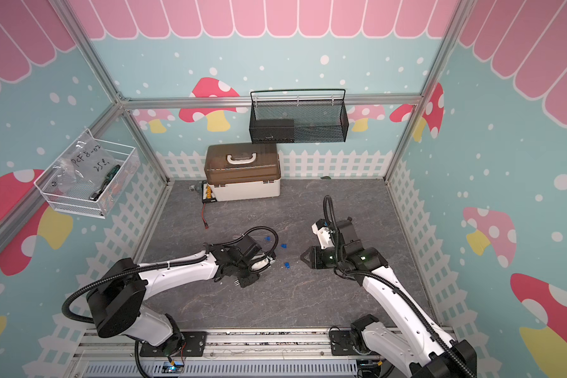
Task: Insert stoppers into test tubes
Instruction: Pick up the test tube at the center of the board.
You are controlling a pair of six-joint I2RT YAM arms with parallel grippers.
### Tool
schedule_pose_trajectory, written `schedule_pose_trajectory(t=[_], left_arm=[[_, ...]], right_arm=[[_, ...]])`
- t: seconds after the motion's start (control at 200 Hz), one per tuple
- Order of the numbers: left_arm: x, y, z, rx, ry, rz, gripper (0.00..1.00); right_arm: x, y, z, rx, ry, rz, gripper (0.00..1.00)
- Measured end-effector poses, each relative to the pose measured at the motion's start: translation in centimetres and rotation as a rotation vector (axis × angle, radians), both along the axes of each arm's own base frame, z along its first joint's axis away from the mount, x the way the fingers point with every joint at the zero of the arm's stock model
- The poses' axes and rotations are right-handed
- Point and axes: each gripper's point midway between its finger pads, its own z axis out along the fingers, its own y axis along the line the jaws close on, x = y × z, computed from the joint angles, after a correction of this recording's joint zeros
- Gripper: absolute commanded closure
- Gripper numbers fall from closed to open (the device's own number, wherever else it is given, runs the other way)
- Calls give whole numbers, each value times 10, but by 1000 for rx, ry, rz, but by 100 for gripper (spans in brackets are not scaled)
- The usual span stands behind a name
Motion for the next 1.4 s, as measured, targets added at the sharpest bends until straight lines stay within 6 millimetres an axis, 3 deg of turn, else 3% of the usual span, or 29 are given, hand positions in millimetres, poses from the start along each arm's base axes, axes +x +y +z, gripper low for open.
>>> schedule_pose_trajectory(t=[0.535,0.69,0.941,1.401], left_arm=[[-9,-8,19,-109,-64,-102,84],[-10,-9,20,-125,-78,-123,84],[-9,-18,27,-168,-112,-183,84],[-13,-39,47,-294,-173,-296,84]], right_arm=[[-4,5,0,23,20,25,62],[-8,10,1,50,41,50,57],[-12,24,-4,101,128,110,48],[-7,58,-25,169,262,162,48]])
